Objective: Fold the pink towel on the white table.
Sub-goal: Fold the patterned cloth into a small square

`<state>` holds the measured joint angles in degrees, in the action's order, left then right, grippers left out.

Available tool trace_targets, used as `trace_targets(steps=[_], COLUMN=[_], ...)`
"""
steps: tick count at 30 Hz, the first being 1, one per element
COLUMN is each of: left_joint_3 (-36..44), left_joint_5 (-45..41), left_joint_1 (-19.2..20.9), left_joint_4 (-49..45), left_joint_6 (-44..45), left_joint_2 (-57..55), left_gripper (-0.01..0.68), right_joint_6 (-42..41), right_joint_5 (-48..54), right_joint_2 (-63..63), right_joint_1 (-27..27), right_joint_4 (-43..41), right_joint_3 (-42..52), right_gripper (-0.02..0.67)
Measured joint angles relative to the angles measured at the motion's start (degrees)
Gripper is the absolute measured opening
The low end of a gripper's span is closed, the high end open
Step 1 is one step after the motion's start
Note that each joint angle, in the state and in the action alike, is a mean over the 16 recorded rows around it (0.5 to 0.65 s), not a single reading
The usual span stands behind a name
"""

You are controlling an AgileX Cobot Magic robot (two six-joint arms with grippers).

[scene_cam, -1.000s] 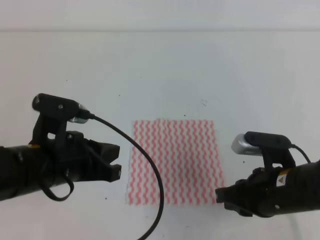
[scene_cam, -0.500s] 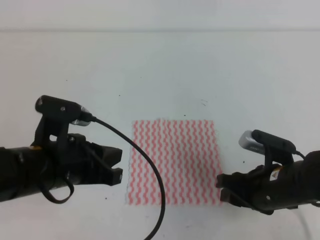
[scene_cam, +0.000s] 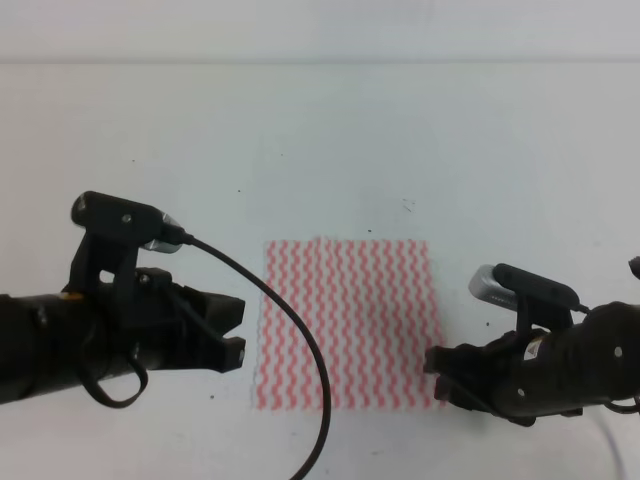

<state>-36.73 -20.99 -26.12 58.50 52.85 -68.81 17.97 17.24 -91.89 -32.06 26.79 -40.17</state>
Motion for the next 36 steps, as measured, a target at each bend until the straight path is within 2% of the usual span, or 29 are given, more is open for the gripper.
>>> trace_targets(steps=[36], left_joint_3=[-0.1], left_joint_5=[0.0], left_joint_1=[0.0], left_joint_4=[-0.1], left_joint_6=[0.3], left_joint_2=[-0.3], left_gripper=[0.000], right_joint_6=[-2.6], right_joint_5=[6.7], right_joint_2=[-2.8], right_joint_1=[0.0], right_joint_4=[1.5], right_joint_3=[-4.7], right_gripper=[0.026])
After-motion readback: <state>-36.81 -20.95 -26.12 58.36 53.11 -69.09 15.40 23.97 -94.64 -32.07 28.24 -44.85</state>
